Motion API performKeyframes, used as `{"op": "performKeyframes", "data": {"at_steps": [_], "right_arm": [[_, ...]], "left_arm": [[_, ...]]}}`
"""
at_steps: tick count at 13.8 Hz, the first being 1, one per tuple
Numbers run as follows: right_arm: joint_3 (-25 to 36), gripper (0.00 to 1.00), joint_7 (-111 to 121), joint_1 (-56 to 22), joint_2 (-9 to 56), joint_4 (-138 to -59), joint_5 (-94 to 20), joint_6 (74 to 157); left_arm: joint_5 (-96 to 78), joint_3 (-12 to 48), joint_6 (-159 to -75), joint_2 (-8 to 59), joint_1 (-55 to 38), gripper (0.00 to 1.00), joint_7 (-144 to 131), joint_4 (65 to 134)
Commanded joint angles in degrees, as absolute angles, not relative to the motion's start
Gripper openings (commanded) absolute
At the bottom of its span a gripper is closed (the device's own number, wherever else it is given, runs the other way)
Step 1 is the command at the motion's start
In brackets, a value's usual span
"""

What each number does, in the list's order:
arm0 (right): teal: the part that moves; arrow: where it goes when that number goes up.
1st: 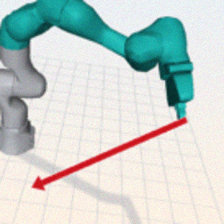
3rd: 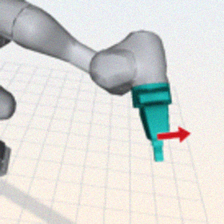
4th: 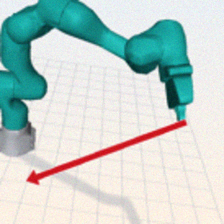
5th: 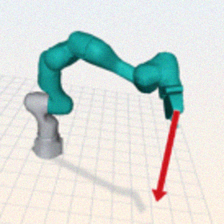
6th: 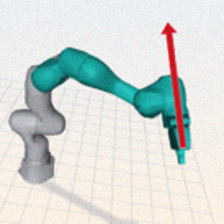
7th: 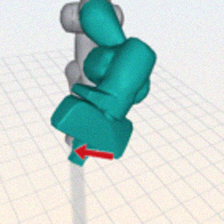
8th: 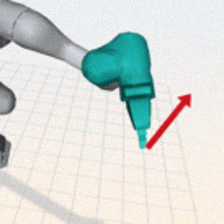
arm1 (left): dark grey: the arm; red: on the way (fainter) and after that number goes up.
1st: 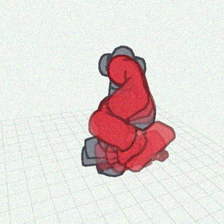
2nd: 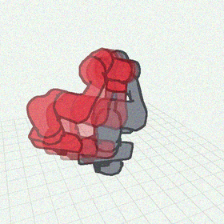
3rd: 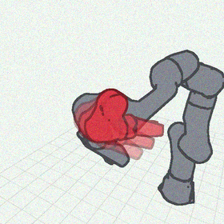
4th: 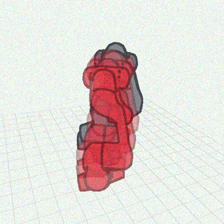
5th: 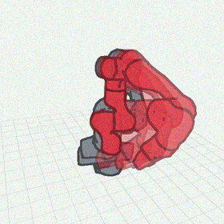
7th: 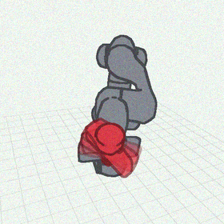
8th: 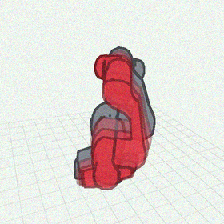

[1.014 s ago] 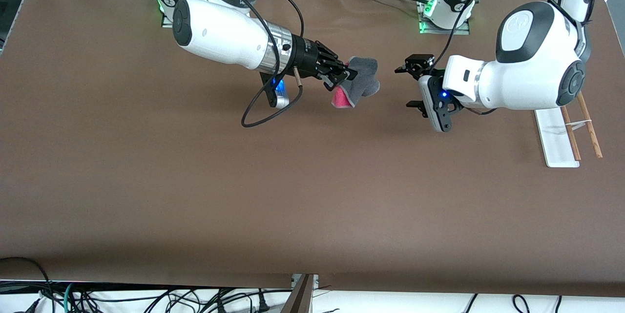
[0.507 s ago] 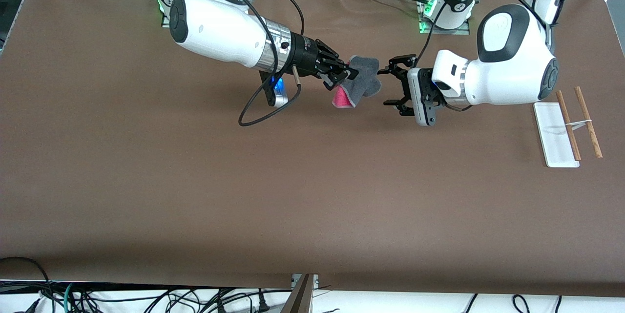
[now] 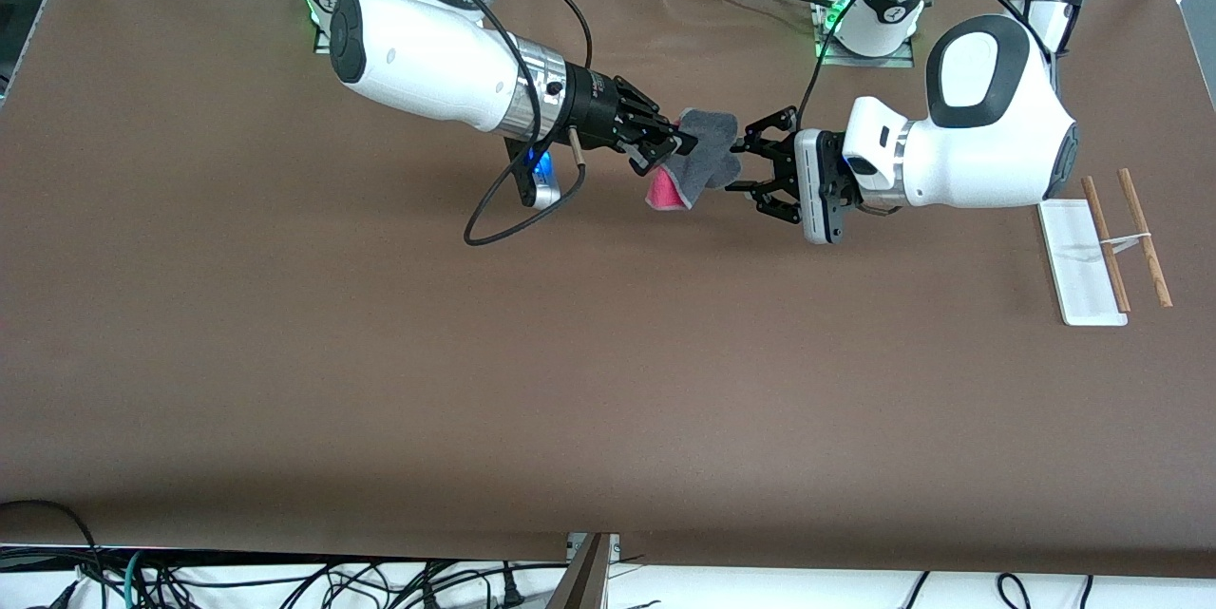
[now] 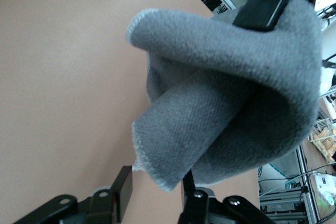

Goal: Pass towel and hang on rack
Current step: 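Grasp the towel's grey side with the left gripper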

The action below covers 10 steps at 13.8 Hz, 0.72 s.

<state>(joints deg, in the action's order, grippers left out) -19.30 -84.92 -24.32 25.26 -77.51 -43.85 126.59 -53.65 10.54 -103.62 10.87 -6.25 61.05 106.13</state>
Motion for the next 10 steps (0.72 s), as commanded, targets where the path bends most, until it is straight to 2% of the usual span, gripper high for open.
{"op": "performKeyframes", "data": {"at_steps": [1,2,8,9,10], "right_arm": [[-19.2,0.00,-85.9,-24.7,26.1,-75.8,-44.2,126.6],[-19.2,0.00,-85.9,-24.7,26.1,-75.8,-44.2,126.6],[-19.2,0.00,-85.9,-24.7,26.1,-75.8,-44.3,126.6],[-19.2,0.17,-85.9,-24.6,26.2,-75.8,-44.4,126.6],[-19.1,0.77,-86.0,-24.6,26.4,-75.8,-44.5,126.7]], "left_arm": [[-56.1,11.3,-104.1,10.6,-6.2,0.22,62.7,106.5],[-56.1,11.4,-104.1,10.6,-6.2,0.02,62.7,106.5],[-56.1,11.4,-103.7,10.6,-6.1,0.00,62.6,106.3],[-56.0,11.4,-103.6,10.6,-6.0,0.00,62.6,106.3],[-56.0,11.4,-103.6,10.6,-5.9,0.00,62.6,106.3]]}}
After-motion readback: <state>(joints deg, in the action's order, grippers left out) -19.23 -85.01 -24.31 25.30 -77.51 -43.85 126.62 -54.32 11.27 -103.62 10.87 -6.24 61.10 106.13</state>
